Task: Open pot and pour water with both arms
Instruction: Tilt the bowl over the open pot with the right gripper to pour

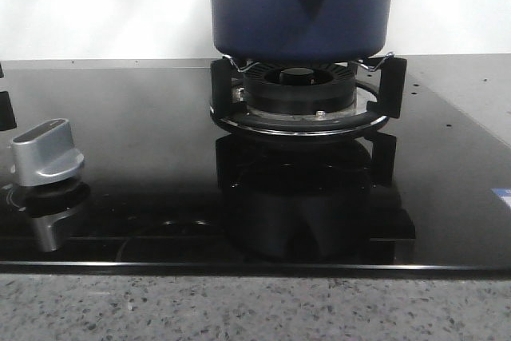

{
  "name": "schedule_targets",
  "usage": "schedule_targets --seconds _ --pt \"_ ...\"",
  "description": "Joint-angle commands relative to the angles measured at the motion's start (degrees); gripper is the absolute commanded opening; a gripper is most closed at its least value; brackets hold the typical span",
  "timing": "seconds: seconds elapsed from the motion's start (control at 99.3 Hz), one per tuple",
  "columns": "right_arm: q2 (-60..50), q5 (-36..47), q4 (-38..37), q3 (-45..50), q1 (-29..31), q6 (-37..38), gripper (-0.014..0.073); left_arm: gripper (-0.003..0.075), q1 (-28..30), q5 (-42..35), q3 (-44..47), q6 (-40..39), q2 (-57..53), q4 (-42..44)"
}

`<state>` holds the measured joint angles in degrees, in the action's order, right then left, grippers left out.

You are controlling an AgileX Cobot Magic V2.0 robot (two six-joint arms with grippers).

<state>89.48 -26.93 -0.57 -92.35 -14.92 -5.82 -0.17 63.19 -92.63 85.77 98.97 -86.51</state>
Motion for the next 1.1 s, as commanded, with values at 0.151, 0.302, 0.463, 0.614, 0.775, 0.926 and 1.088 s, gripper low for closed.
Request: schedule_targets --seconds 0.151,0.302,0.463,0.614,0.775,0.926,1.088 --pt "-8.09 22.16 -2.00 10.97 0.05 -0.12 -0.0046 0.0300 0.07 0.59 -2.24 -0.52 -3.39 -6.26" --pt "-9.27 31.60 -3.38 17.27 0.05 -0.12 -0.0046 0.0300 0.07 0.59 -2.24 -0.52 -3.39 -6.26" --pt "-9.63 40.74 -4.28 21.70 0.05 -0.12 -0.0046 0.0301 0.07 0.59 -2.24 -0.52 -3.39 -6.26" --pt "-9.73 48.74 -4.28 24.84 0.05 -0.12 -0.0046 0.0301 0.07 0.59 -2.24 -0.52 -3.39 -6.26" --pt "-9.73 55.85 -4.28 27.28 0.05 -0.89 -0.0046 0.0301 0.07 0.59 -2.24 -0.52 -3.39 -6.26" --pt "-9.73 64.61 -4.28 29.87 0.05 -5.13 -0.0046 0.0300 0.07 0.59 -2.24 -0.52 -3.39 -6.26" --pt "-9.62 66.89 -4.28 30.86 0.05 -5.66 -0.0046 0.0301 0.07 0.59 -2.24 -0.52 -3.39 -6.26"
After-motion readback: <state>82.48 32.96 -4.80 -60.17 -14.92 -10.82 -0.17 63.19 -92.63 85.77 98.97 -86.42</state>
